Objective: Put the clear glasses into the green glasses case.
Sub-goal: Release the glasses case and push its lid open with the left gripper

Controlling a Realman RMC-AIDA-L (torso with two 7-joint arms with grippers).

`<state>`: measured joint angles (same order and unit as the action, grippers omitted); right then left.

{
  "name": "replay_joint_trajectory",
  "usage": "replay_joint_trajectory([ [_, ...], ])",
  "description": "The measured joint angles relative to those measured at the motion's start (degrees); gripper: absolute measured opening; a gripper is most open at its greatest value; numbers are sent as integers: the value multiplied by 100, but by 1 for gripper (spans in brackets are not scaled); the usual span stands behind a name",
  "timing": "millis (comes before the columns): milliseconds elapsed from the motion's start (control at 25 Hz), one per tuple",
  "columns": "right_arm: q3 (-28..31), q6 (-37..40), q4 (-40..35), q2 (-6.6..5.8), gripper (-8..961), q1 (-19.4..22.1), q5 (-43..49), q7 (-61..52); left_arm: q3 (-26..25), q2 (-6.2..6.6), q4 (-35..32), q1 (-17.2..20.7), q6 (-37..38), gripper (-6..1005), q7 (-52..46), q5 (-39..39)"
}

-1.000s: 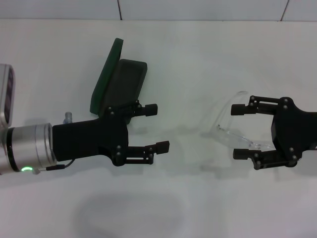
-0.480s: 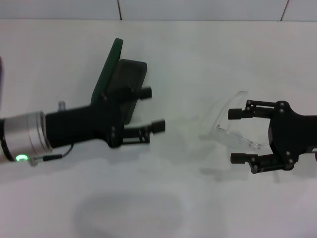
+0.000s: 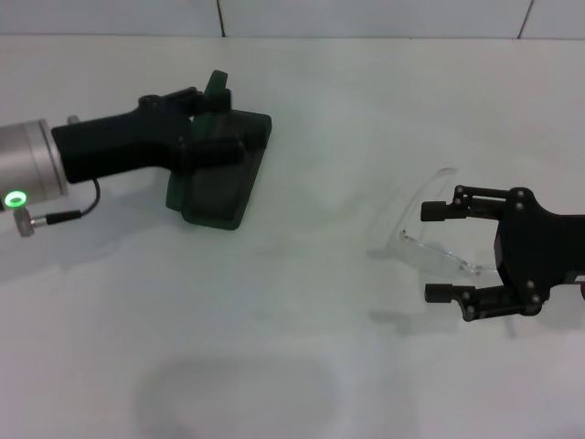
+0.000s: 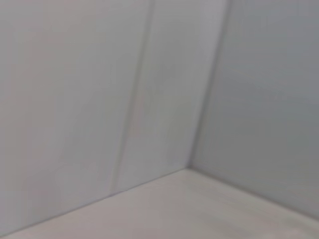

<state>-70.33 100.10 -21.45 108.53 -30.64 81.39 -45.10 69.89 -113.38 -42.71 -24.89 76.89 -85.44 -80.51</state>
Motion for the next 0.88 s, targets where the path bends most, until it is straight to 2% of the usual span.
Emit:
replay_joint_trajectory([
  [40,0,0,0,0,805,0,0,1,-237,-151,-358,5,-335,887,-489,-610],
  [80,1,-1,0,1,805,0,0,3,-237,-151,-358,5,-335,887,-489,-610],
  [240,-9,1,0,2,804,-8,0,7,-488,-527,-991,19,-987,887,-1143,-1777],
  [320,-9,-6,0,1,804,-18,0,8,-477,-624,-1212,25,-1210,886,-1359,-2119],
  [640,0,-78,1,10,802,-19,0,46,-441,-609,-1502,-39,-1566,885,-1856,-2468],
  [880,-12,-157,1,10,801,-43,0,63,-400,-630,-1500,-184,-1877,884,-2518,-3239],
])
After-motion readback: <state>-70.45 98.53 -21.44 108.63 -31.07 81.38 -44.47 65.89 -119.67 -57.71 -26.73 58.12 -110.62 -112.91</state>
